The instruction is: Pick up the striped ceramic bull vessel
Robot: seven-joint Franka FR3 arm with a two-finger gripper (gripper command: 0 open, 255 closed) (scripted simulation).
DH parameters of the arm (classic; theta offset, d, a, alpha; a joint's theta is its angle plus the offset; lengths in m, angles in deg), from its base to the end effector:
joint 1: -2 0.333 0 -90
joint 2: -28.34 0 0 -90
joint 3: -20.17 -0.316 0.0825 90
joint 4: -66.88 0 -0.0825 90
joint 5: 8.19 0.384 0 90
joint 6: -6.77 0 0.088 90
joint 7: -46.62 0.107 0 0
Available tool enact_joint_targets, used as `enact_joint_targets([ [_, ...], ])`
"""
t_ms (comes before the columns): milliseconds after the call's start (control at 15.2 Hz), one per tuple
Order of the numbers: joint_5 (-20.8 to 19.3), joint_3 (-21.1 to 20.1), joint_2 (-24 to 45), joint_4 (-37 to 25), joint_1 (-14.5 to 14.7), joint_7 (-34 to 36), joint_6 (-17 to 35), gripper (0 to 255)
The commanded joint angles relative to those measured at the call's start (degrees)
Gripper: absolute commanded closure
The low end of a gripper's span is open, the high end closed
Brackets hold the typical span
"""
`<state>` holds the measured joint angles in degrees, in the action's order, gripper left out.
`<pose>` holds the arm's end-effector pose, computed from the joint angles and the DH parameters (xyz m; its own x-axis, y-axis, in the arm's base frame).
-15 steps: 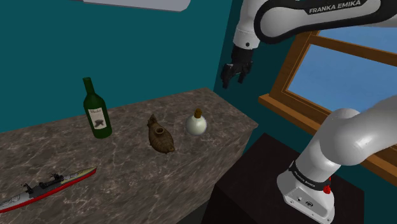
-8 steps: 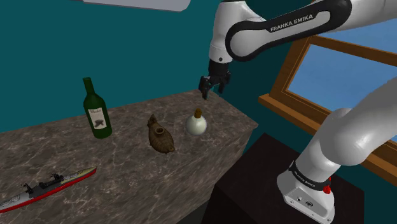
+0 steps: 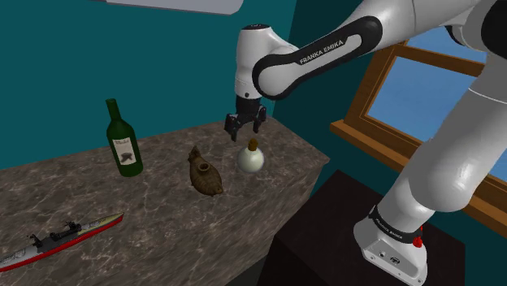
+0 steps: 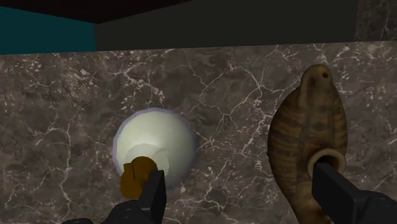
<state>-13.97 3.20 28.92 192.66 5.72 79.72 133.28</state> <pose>0.4991 0.1847 0.3805 0.9870 -0.1545 0.0434 -0.1571 -0.9854 0.0651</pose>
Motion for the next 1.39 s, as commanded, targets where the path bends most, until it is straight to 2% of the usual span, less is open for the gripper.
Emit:
enact_joint_targets([
  [0,-1.67,-0.48,4.62,-3.12,0.55,2.16,0.98,0],
  [396,-6.51,-0.54,18.31,-14.04,3.74,7.98,2.09,0],
  [792,-9.78,0.67,32.15,-27.94,8.09,11.63,0.79,0],
  [1320,-11.11,1.65,35.83,-27.58,8.73,12.63,4.72,0],
])
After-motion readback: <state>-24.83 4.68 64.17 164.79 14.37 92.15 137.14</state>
